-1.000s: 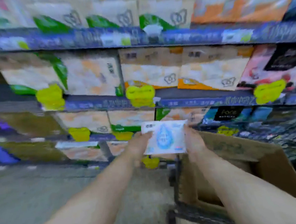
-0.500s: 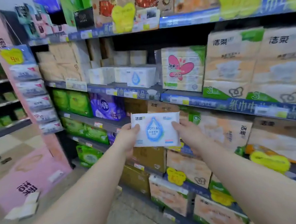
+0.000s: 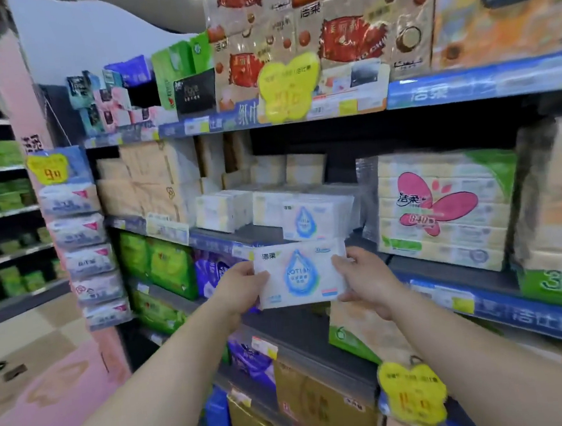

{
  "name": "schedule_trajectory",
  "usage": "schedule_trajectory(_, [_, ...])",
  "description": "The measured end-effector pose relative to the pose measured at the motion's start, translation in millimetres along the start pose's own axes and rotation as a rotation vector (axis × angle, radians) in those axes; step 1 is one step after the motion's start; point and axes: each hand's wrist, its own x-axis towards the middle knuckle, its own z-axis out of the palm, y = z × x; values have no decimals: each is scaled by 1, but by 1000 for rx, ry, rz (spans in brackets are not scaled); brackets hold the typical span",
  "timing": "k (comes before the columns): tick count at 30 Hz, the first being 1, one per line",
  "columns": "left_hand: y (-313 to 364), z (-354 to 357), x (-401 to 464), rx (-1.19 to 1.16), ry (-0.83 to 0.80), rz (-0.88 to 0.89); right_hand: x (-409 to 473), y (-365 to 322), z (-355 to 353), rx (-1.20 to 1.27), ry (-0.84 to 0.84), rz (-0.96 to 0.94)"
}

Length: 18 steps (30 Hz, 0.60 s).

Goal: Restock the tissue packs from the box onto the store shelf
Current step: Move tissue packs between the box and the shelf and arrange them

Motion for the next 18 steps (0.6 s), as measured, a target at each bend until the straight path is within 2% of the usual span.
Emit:
schedule_trajectory(4, [7, -7, 63, -16, -5, 22, 50, -6, 13, -55, 64, -71])
schedule_trajectory(10, [25, 1, 173, 40, -118, 206, 116, -11, 30, -225, 356, -155])
schedule_trajectory(15, [7, 11, 243, 372, -301, 279, 139, 4, 48, -461, 541, -50])
schedule_trajectory(18, [0, 12, 264, 547, -352, 303, 146, 6, 52, -481, 594, 46])
